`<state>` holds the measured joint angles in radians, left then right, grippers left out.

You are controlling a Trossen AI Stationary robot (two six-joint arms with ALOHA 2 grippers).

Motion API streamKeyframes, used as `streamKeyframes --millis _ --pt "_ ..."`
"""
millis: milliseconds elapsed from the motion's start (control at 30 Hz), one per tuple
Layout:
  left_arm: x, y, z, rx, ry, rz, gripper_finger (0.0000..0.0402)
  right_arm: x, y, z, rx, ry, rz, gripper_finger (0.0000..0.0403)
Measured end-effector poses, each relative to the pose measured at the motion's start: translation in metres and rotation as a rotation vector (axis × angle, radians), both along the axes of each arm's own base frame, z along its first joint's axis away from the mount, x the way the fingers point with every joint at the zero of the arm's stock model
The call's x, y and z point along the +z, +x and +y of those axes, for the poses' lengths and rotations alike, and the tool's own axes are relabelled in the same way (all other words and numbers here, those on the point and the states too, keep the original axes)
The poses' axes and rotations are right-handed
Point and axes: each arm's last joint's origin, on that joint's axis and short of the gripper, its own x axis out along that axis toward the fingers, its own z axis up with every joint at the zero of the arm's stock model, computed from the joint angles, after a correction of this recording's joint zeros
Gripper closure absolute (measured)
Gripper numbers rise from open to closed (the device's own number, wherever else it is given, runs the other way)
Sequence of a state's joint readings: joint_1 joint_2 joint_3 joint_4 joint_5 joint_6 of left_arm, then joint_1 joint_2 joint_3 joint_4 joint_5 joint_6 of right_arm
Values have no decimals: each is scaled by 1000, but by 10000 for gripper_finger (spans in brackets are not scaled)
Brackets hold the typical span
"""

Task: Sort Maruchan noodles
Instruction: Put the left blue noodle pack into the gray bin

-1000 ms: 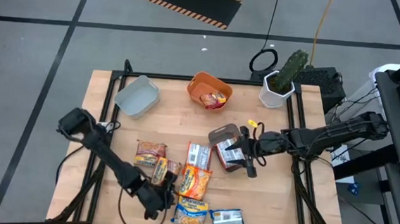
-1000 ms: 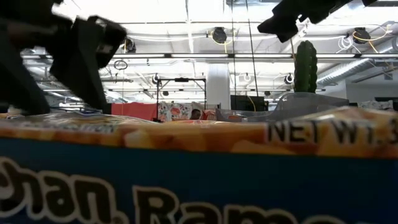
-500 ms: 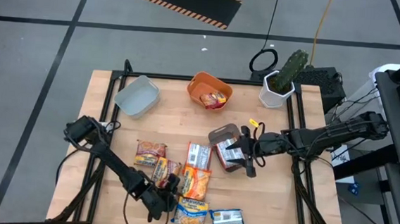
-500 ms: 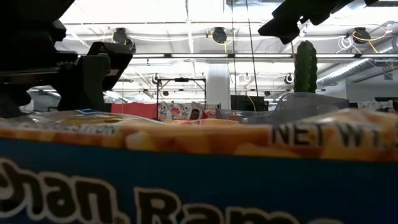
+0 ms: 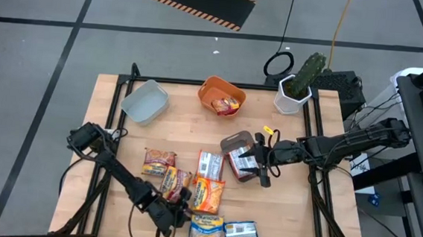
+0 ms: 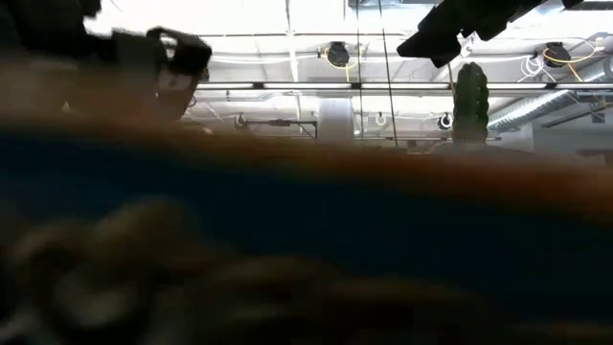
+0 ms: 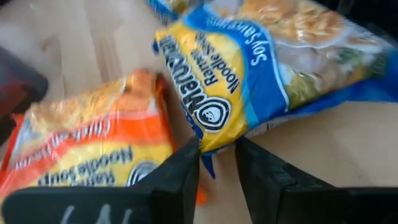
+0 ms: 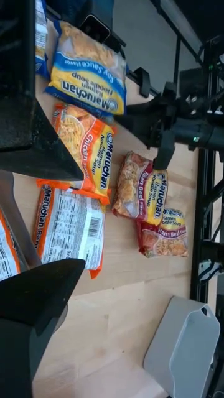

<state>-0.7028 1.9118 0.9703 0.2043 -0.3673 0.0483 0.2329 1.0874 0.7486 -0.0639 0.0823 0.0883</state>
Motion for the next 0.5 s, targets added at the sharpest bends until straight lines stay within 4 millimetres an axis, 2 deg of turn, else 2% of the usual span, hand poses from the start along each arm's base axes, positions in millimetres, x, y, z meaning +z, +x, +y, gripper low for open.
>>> streamKeyframes --millis 233,433,500 --pt "1 2 1 -12 -29 6 392 0 0 0 12 -22 -3 193" --pt "2 7 6 -2 -10 -11 398 0 0 -1 11 -26 -4 193" --pt "9 6 9 9 12 -21 398 0 0 -1 11 -26 -3 193"
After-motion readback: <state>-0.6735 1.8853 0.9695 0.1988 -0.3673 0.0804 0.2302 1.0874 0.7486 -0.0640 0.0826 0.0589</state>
